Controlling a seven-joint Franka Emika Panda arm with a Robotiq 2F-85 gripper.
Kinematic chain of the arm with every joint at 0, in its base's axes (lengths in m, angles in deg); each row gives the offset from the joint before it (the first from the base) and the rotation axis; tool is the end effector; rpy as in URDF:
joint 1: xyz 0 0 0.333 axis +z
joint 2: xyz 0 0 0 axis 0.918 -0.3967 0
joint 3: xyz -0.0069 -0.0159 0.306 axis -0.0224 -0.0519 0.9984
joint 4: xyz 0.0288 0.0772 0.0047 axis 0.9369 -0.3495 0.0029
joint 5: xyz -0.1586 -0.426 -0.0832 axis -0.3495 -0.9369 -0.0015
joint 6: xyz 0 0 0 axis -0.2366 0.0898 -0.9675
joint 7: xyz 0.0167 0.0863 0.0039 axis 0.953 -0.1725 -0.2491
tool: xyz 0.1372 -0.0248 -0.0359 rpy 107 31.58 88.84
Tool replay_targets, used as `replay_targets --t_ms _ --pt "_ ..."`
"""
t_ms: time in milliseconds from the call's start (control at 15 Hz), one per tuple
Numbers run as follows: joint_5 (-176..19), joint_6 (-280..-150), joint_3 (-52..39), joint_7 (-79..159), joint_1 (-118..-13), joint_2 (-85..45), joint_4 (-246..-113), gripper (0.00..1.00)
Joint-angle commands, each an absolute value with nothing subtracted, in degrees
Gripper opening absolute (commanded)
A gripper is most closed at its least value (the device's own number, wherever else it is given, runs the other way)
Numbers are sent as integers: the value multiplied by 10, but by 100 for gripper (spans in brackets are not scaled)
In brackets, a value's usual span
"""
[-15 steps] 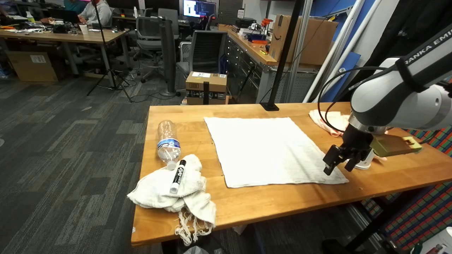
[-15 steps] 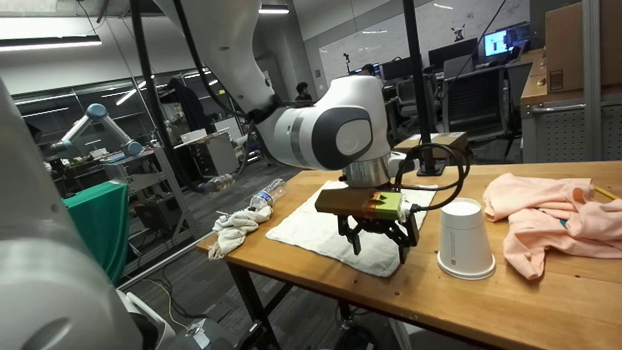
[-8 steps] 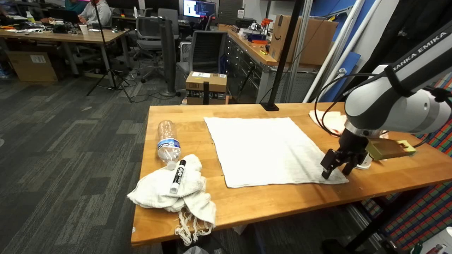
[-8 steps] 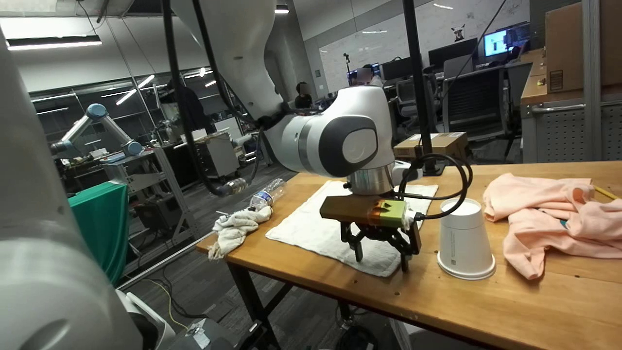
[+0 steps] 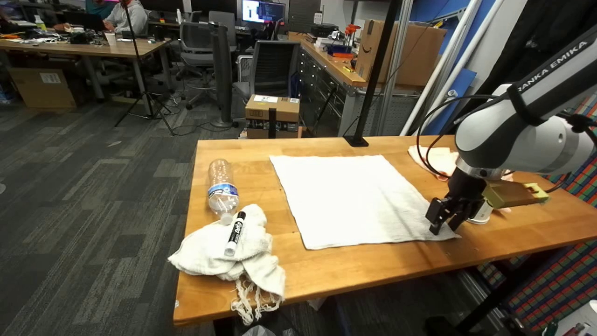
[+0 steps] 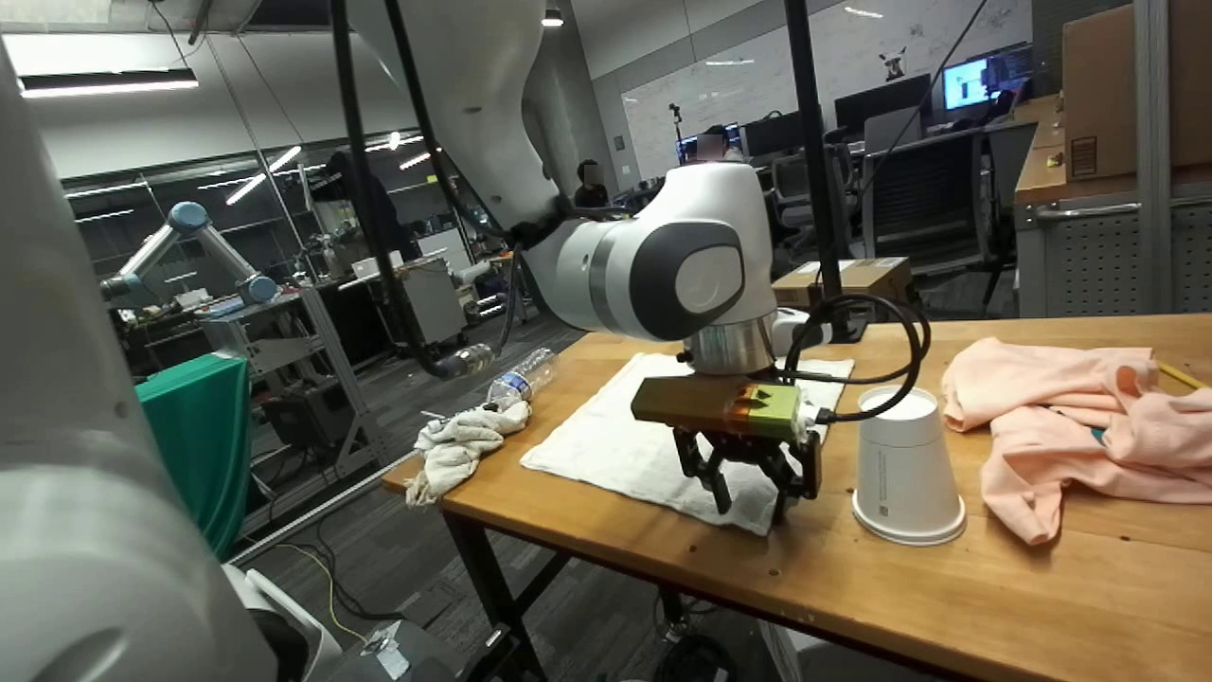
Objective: Fold the cloth
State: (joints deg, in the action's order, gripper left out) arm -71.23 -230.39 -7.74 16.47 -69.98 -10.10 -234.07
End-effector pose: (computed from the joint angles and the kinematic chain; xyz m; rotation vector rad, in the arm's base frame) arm 0.4647 -0.0691 0.1052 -3.0970 -0.1966 0.0919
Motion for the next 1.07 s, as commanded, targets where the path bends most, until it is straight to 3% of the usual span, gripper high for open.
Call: replay_targets --t_ms 0,200,333,1000 --pt "-711 -2302 -66 167 -708 -112 -2331 30" --pt "-724 -2298 -67 176 -705 -111 -2329 9" --pt "-741 -2290 -68 187 -703 -109 -2328 5" --pt "-844 -2224 -62 276 -680 -97 -2304 8"
